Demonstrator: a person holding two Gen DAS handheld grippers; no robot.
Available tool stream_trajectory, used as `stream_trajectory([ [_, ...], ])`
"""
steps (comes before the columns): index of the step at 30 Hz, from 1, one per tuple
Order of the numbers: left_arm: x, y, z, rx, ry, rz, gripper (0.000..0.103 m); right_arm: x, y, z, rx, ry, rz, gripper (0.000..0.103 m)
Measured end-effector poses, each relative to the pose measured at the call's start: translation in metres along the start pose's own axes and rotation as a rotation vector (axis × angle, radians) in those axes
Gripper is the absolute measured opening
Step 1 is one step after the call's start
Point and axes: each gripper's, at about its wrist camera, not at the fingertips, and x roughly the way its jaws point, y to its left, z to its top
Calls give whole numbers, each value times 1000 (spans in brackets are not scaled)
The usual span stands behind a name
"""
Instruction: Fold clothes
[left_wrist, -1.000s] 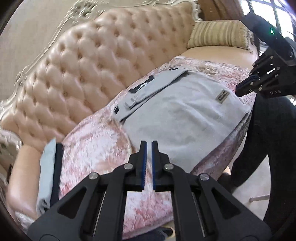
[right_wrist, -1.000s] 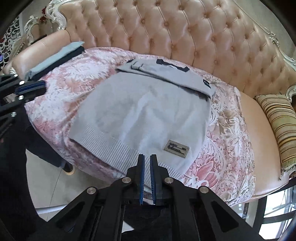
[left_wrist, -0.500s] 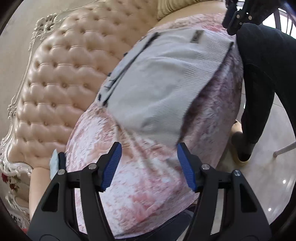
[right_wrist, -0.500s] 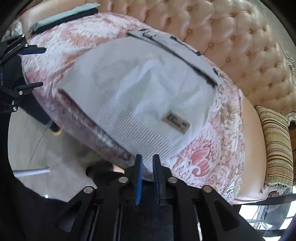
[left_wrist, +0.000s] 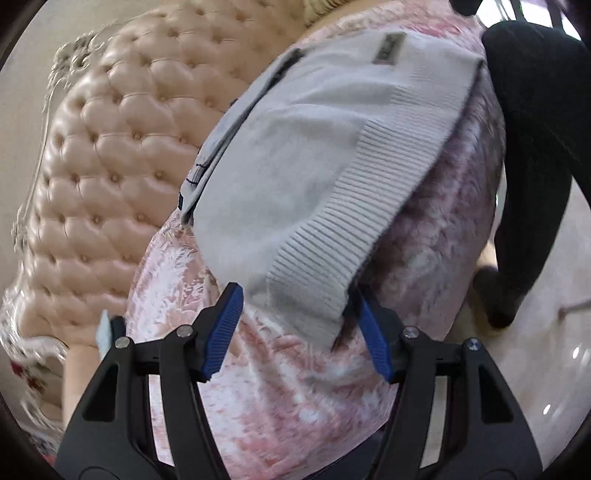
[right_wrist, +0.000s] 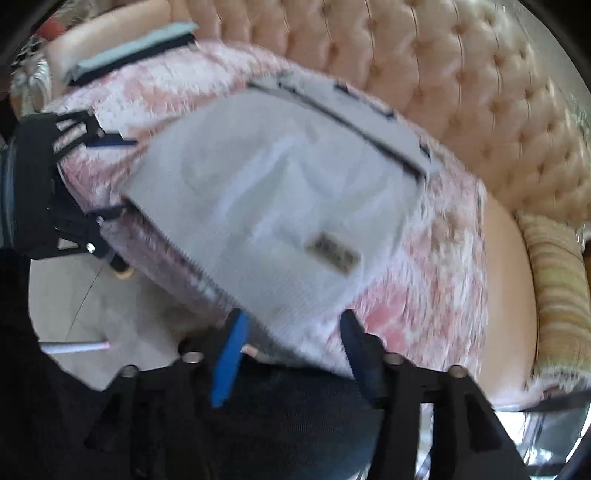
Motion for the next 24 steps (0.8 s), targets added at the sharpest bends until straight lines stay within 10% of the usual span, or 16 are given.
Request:
stream_trajectory([
  [11,-6,-9,7,57,-65,74,65,8,6,-21,-16,31,-37,56],
  [15,1,-6,12,64,-43,43,25,4,6,-20,-7,14,-38,56],
  [24,-22,47,42,-51,-102,-13,17,-10,12,-13,-44,-79,-46,66],
])
